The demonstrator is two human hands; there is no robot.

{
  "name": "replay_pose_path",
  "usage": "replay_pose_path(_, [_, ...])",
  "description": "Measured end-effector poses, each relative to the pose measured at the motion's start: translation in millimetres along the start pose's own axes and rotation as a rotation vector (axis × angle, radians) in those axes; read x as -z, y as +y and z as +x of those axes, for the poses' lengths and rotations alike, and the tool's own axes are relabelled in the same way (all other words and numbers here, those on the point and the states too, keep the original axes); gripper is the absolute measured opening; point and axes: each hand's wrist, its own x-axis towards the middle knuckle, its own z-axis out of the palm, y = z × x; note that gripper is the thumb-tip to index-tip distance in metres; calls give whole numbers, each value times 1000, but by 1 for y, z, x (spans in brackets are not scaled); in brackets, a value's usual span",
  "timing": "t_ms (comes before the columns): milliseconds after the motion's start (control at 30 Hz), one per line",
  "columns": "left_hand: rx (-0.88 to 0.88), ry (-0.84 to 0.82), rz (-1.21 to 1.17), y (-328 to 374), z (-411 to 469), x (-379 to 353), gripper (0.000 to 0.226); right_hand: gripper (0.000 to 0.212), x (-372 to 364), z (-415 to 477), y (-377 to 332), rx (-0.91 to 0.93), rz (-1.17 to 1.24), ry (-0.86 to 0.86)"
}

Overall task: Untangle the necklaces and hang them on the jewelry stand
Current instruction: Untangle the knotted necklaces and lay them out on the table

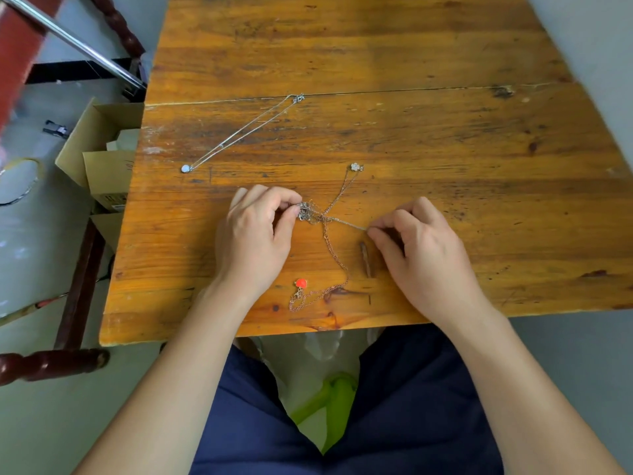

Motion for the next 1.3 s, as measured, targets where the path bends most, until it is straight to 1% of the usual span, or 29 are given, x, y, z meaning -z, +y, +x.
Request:
replay_pose_path(100, [-4,75,-11,13,-3,-3,18,17,2,3,6,-13,-9,-5])
replay_pose_path(167, [-55,91,-10,26,-12,-5,25,17,2,4,8,-11,-11,1])
replay_pose_path(233, [-94,41,45,36,-27,-9,37,16,1,5,9,1,-14,21])
replay_pose_path(300, [-87,-9,114,40,-41,-12,47,16,0,5,10,16,-14,42])
replay_pose_path(367, [-79,-11,119,37,-49,-10,42,15,0,7,13,26,-24,67])
replay_pose_path(500, [-121,-5,63,29,-57,-3,21,15,-1,11,22,24,-45,124])
replay_pose_path(700, [-116,-12,74,22,-62,5,10,14,0,6,26,66,-51,115])
replay_pose_path(833, [-99,-43,105,19,-61,7,7,15,6,-6,32,132,-62,82])
replay_pose_path(933, [-59,-41,75,13,-62,12,9,15,10,-9,37,65,-96,125])
replay_pose_path(1033, [-58,-56,74,8,-65,17,8,16,12,-6,39,-16,-123,162])
replay_pose_path(1167, [-91,-97,117,4,-69,22,5,17,11,2,37,-49,-140,172])
replay_pose_path(1300, [-81,-108,127,-1,-72,29,7,18,8,9,35,-62,-147,186])
